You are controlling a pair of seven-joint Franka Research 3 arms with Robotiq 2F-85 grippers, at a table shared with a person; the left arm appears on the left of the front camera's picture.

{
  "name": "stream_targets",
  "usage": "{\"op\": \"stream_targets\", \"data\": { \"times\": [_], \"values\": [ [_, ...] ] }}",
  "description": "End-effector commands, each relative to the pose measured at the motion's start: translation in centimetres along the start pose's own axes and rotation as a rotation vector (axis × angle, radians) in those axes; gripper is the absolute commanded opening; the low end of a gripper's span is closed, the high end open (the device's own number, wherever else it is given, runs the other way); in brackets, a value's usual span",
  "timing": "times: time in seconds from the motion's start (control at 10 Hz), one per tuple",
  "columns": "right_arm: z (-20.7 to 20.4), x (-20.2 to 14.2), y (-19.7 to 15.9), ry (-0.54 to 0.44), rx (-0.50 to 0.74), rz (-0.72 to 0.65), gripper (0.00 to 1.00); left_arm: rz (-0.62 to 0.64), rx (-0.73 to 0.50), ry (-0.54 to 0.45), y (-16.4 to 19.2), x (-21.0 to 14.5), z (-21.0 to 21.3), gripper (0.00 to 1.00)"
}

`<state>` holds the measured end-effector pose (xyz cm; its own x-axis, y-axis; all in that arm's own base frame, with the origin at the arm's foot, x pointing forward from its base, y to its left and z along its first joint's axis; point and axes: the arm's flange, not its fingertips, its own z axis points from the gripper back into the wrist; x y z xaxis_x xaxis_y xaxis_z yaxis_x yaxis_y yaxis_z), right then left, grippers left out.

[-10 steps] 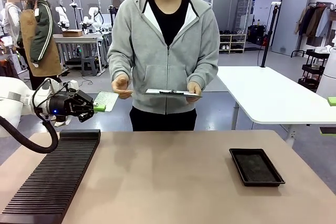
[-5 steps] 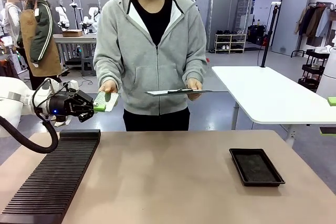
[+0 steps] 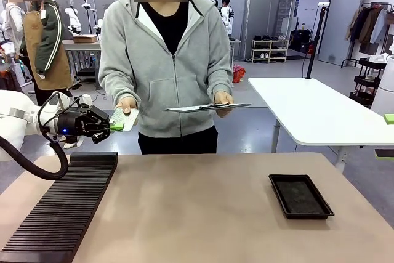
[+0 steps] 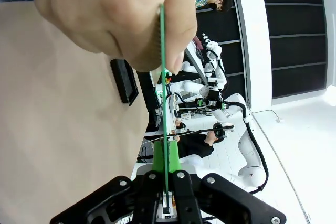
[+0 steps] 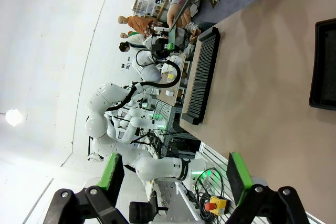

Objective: Inspect the PCB.
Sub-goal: Release the Blank PCB you were holding.

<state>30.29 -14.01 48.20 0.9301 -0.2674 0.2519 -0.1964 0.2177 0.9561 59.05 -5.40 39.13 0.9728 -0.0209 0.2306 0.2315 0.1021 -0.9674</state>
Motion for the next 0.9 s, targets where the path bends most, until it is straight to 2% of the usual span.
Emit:
{"op": "stream_targets", "data": {
  "times": [0.0,0.8],
  "values": [
    [0.07,0.01,0.03,-0.001,0.004,0.019,1.0,-0.017,0.008,0.007,-0.25,-0.59,-0.08,0.04],
    [0.07,0.01,0.03,-0.001,0.004,0.019,1.0,-0.017,0.008,0.007,-0.25,-0.59,-0.08,0.04]
  ]
}}
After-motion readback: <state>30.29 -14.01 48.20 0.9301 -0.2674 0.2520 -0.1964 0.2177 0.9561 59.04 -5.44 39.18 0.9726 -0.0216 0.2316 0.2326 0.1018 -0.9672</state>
